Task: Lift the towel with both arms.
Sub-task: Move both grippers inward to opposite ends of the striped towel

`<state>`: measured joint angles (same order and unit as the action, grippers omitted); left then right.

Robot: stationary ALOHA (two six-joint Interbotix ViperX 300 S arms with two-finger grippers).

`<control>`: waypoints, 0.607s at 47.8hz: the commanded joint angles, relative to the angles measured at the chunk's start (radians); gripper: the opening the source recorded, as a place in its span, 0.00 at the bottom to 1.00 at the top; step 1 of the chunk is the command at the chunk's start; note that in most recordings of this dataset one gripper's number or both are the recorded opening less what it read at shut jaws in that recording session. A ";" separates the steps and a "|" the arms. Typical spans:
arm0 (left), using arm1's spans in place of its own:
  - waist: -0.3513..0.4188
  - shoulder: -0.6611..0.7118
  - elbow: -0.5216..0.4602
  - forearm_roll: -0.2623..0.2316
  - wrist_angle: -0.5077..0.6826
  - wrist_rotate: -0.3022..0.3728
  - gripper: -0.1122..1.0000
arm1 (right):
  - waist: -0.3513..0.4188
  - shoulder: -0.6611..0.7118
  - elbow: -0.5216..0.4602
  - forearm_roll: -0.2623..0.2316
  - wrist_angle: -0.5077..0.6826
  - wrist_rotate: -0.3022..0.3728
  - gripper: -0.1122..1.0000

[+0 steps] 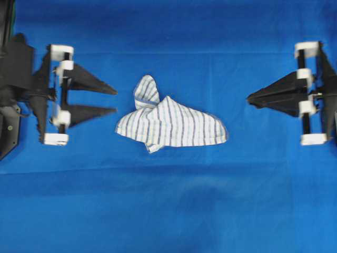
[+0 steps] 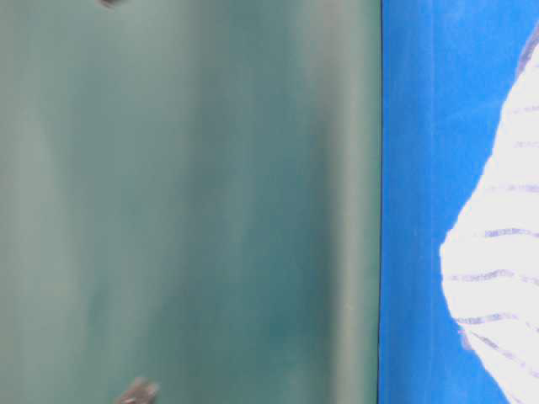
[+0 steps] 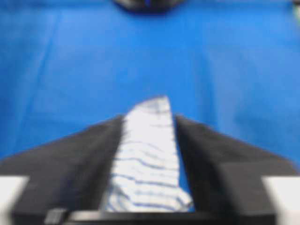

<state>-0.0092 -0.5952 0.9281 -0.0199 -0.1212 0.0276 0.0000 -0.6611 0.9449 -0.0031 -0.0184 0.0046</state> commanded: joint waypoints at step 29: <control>0.000 0.456 -0.081 -0.002 0.046 -0.002 0.92 | 0.026 0.592 -0.206 0.005 0.164 0.003 0.67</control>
<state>-0.0077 -0.1779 0.8682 -0.0215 -0.0491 0.0261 0.0215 -0.1166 0.7808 -0.0031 0.1488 0.0061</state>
